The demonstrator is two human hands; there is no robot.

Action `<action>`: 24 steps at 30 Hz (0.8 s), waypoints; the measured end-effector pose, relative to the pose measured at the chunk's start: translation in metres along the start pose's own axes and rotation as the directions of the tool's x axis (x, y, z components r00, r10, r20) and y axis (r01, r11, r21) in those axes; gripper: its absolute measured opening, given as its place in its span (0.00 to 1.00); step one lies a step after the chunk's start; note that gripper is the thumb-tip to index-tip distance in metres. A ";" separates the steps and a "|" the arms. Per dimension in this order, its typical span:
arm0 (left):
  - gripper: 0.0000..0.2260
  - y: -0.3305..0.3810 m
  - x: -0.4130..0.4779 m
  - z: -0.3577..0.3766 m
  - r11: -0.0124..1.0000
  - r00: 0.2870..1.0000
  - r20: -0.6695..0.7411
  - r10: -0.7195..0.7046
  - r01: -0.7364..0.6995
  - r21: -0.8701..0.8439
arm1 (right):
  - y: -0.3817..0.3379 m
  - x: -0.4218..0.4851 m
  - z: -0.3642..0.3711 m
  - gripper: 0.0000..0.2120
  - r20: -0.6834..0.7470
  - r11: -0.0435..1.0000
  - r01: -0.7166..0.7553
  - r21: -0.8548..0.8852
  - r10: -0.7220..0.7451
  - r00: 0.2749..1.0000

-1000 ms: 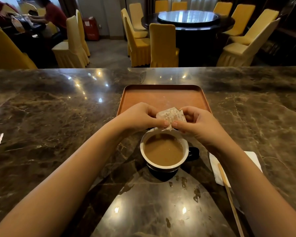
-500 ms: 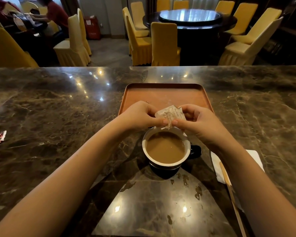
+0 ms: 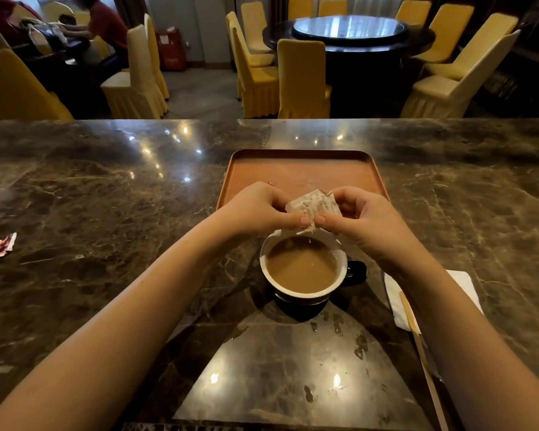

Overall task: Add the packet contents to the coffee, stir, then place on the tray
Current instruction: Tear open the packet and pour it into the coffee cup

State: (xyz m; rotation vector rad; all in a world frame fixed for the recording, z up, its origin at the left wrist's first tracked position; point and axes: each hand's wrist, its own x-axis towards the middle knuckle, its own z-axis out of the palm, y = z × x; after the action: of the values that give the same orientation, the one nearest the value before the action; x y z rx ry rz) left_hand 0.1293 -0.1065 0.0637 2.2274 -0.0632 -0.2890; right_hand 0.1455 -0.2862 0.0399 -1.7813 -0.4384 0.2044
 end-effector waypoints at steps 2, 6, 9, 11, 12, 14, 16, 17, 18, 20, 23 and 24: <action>0.10 0.000 0.000 0.000 1.000 1.000 -0.009 0.001 -0.001 0.004 | -0.001 0.000 0.000 0.11 0.007 1.000 0.001 0.018 -0.001 1.000; 0.11 0.000 -0.002 -0.001 1.000 1.000 0.000 0.005 -0.005 0.012 | 0.000 0.001 0.001 0.11 0.009 1.000 0.002 0.011 -0.002 1.000; 0.12 0.000 -0.002 -0.001 1.000 1.000 0.000 0.007 -0.007 0.023 | 0.000 0.001 0.002 0.11 0.006 1.000 0.009 -0.001 -0.009 1.000; 0.12 0.000 -0.002 -0.001 1.000 1.000 -0.003 0.004 -0.004 0.019 | 0.000 0.000 0.001 0.11 0.018 1.000 0.008 0.016 -0.008 1.000; 0.11 0.000 -0.002 -0.001 1.000 1.000 -0.002 0.003 -0.003 0.018 | 0.001 0.000 0.001 0.11 0.022 1.000 0.006 0.023 -0.007 1.000; 0.11 0.001 -0.003 -0.001 1.000 1.000 -0.001 0.005 -0.005 0.020 | 0.001 0.000 0.001 0.11 0.019 1.000 0.004 0.025 -0.005 1.000; 0.12 0.002 -0.003 -0.001 1.000 1.000 -0.002 0.008 -0.008 0.018 | 0.001 0.000 0.000 0.11 0.005 1.000 0.012 0.008 -0.012 1.000; 0.12 0.002 -0.003 -0.001 1.000 1.000 -0.003 0.011 -0.010 0.017 | 0.001 0.000 0.000 0.11 -0.003 1.000 0.019 -0.010 -0.019 1.000; 0.13 0.002 -0.004 -0.001 1.000 1.000 -0.004 0.013 -0.013 0.018 | 0.001 0.000 0.000 0.11 -0.008 0.999 0.027 -0.032 -0.028 1.000; 0.12 0.002 -0.004 -0.001 1.000 1.000 -0.007 0.017 -0.017 0.017 | 0.001 -0.001 0.001 0.11 -0.006 0.997 0.039 -0.070 -0.040 0.999; 0.12 0.003 -0.004 0.001 1.000 1.000 -0.014 0.018 -0.018 0.000 | 0.002 -0.001 0.000 0.12 0.012 0.998 0.026 -0.064 -0.025 1.000; 0.12 0.003 -0.004 0.001 1.000 1.000 -0.019 0.018 -0.018 -0.005 | 0.002 -0.001 -0.001 0.12 0.022 0.999 0.015 -0.047 -0.014 1.000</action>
State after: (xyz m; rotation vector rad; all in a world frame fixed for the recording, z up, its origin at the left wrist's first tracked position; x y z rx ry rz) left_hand 0.1250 -0.1084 0.0659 2.2233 -0.0726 -0.2583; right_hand 0.1455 -0.2878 0.0379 -1.8231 -0.4750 0.2051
